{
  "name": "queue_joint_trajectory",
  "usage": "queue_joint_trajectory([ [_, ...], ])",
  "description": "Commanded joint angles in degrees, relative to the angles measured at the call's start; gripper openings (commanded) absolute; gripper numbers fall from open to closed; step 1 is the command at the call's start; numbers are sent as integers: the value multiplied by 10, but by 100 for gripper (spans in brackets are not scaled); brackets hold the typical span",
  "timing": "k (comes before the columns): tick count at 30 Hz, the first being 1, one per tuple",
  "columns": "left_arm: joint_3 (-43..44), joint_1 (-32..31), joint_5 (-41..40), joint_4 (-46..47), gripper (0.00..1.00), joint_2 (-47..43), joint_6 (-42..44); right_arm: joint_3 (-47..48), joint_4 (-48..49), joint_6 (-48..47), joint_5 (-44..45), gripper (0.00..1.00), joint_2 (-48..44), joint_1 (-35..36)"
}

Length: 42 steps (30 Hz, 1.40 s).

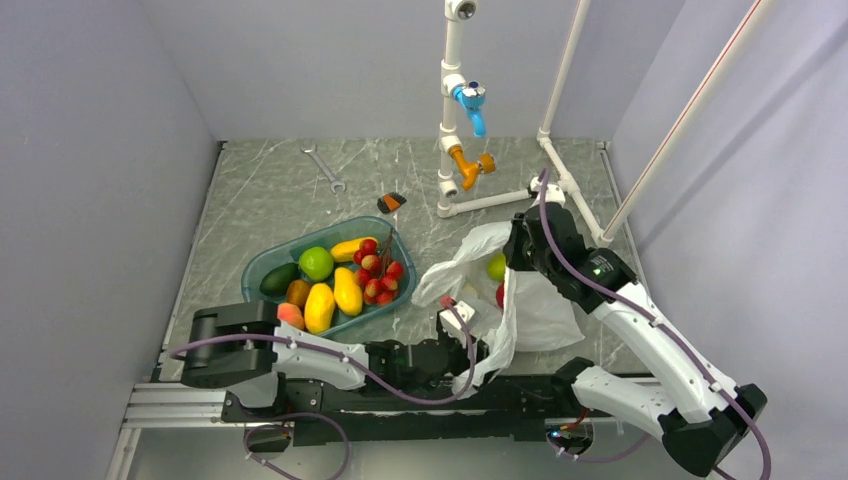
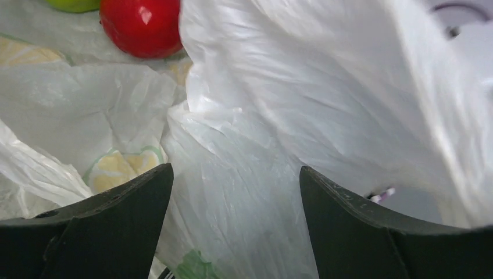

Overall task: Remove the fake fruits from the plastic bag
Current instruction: Adjust the plastic bag at the center of the board, then take out the fake fruit from the plastic bag.

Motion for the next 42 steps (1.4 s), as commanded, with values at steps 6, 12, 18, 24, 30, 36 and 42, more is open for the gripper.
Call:
queue_joint_trajectory([
  [6, 69, -55, -76, -44, 88, 46, 115, 39, 90, -2, -120, 0, -22, -14],
  [12, 45, -46, -82, -65, 94, -28, 145, -3, 45, -32, -163, 12, -74, -29],
  [18, 45, -5, -47, -113, 97, -86, 111, 37, -92, -20, -114, 83, -64, -30],
  [24, 28, 51, 13, -82, 97, -98, 74, 27, -196, -1, -177, 98, -48, -28],
  [30, 23, 71, 25, -61, 96, -94, 52, -35, -214, 29, -242, 98, -80, -15],
  [36, 31, 85, 47, -54, 90, -60, 36, -33, -238, 50, -172, 99, -88, 3],
  [42, 44, 86, 57, -26, 87, -38, 37, 4, -240, 46, -140, 99, -107, 3],
])
